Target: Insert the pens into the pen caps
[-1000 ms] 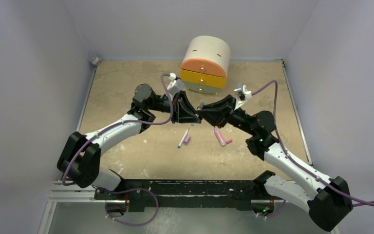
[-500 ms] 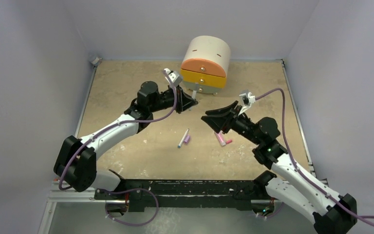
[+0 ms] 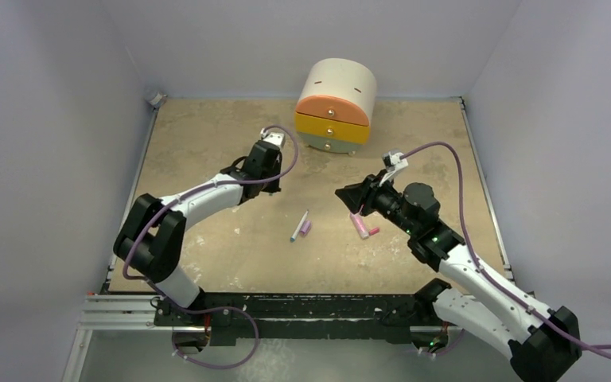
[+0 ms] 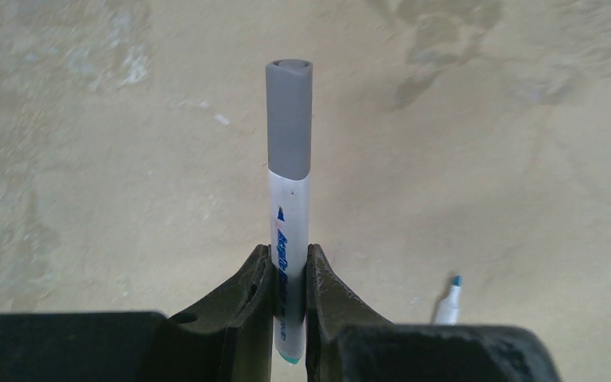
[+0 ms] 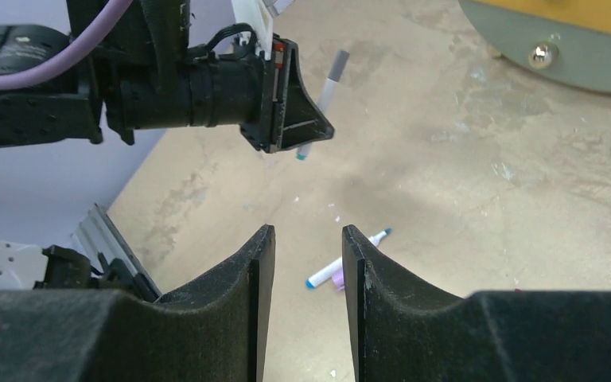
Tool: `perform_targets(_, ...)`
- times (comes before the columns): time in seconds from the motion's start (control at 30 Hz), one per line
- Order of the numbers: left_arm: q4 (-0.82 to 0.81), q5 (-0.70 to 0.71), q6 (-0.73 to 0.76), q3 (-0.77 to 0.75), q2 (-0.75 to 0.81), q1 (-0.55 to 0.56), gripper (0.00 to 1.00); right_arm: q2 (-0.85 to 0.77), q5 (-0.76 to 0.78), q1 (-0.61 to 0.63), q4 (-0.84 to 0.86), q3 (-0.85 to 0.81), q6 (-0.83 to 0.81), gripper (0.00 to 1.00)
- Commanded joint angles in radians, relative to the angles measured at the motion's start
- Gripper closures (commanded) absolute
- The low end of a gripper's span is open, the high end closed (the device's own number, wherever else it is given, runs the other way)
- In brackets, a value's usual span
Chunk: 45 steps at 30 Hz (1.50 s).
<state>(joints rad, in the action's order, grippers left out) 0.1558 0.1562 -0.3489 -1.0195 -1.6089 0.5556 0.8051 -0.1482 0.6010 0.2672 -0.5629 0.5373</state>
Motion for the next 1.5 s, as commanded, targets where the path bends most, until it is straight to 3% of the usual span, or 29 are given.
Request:
perform_targets(0.0,0.161,0.169,-0.024,-0.062,-0.060,-0.003,1.00,0.046,-0.012,-0.001,0.024,-0.043,-0.024,0.62)
perform_targets(0.23,0.243,0.276,-0.036,-0.068,-0.110,-0.005,1.00,0.089,-0.032,-0.001,0.035,-0.033,-0.030,0.62)
perform_targets(0.4,0.246,0.205,-0.025,-0.111,-0.153,-0.014,1.00,0.116,-0.044,-0.001,0.032,-0.033,-0.042,0.62)
perform_targets(0.73,0.220,0.111,-0.028,-0.096,-0.187,-0.032,0.77,0.130,-0.039,-0.001,0.012,-0.025,-0.062,0.62)
perform_targets(1.07,0.197,0.126,-0.042,-0.095,-0.120,-0.039,0.74,0.177,0.070,0.000,-0.083,-0.028,-0.049,0.60)
perform_targets(1.3,0.081,0.013,-0.050,-0.073,0.067,-0.039,0.71,0.414,0.306,-0.002,-0.352,-0.135,0.012,0.43)
perform_targets(1.37,0.033,-0.022,-0.057,-0.051,0.119,-0.039,0.69,0.459,0.351,-0.001,-0.385,-0.140,0.032,0.35)
perform_targets(1.47,0.005,-0.048,-0.057,-0.033,0.162,-0.037,0.68,0.493,0.391,-0.003,-0.396,-0.132,0.049,0.31)
